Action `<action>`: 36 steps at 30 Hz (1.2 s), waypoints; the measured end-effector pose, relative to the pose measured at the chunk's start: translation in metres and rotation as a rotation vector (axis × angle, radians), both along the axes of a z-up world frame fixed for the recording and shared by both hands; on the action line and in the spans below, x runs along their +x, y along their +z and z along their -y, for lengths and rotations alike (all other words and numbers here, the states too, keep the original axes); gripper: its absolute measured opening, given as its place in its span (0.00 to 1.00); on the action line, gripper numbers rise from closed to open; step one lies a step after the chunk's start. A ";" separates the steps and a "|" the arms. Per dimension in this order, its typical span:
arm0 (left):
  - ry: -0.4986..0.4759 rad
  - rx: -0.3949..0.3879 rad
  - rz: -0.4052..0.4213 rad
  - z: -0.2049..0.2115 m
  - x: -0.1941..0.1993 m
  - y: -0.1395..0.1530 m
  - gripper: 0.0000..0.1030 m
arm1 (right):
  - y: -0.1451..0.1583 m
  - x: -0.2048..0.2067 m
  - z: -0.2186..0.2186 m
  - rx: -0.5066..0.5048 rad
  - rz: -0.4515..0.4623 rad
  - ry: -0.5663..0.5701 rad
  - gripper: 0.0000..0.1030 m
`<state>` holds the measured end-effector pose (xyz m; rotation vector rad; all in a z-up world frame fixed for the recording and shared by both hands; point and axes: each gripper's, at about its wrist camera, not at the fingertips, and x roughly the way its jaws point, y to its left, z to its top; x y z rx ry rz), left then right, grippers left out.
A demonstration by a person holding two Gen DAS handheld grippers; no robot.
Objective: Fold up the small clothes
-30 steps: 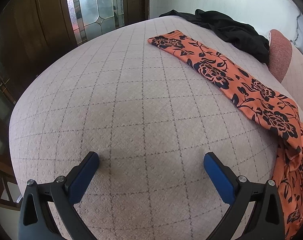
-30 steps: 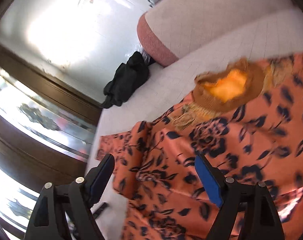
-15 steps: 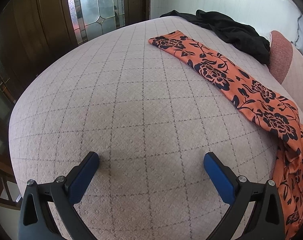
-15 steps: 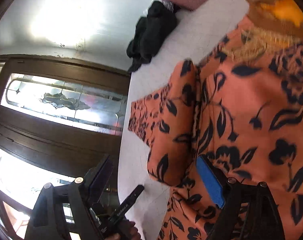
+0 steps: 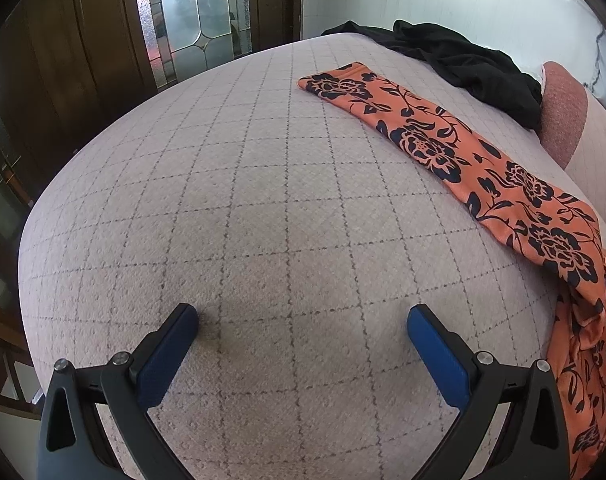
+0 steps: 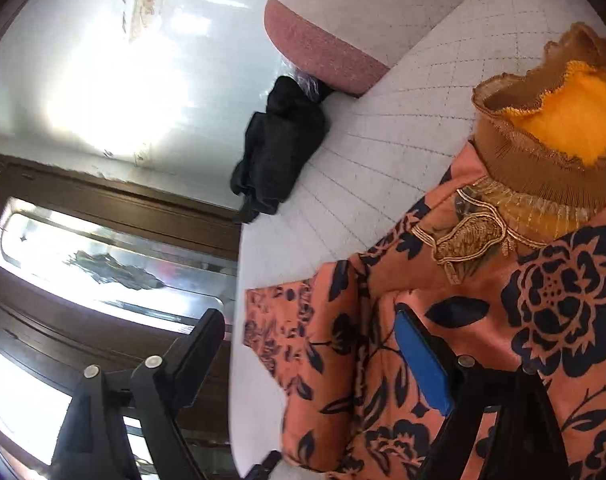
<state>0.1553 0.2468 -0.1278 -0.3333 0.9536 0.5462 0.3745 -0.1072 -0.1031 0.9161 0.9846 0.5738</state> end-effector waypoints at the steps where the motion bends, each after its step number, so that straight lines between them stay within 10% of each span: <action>1: -0.002 -0.001 0.002 0.000 -0.001 0.000 1.00 | -0.013 0.006 -0.005 -0.040 -0.065 0.049 0.88; 10: -0.042 -0.126 0.136 -0.003 -0.010 0.016 1.00 | 0.024 -0.053 0.039 -0.059 0.083 0.014 0.88; 19: -0.311 0.020 0.276 0.061 -0.012 0.052 1.00 | 0.030 -0.143 0.292 -0.242 0.044 -0.456 0.88; 24: -0.350 -0.004 0.269 0.071 -0.006 0.047 1.00 | 0.014 -0.096 0.368 -0.333 -0.041 -0.400 0.85; 29: -0.325 -0.003 0.248 0.066 -0.005 0.041 1.00 | -0.020 -0.032 0.358 -0.390 -0.107 -0.252 0.61; 30: -0.321 -0.007 0.241 0.065 -0.003 0.039 1.00 | -0.029 -0.023 0.350 -0.374 -0.116 -0.220 0.24; 31: -0.318 -0.011 0.237 0.065 -0.003 0.037 1.00 | -0.028 -0.017 0.341 -0.384 -0.102 -0.185 0.09; 34: -0.322 -0.021 0.243 0.066 -0.001 0.037 1.00 | 0.007 -0.031 0.314 -0.551 0.055 -0.208 0.09; 36: -0.331 -0.020 0.253 0.070 0.000 0.039 1.00 | -0.005 -0.026 0.316 -0.678 -0.001 -0.256 0.09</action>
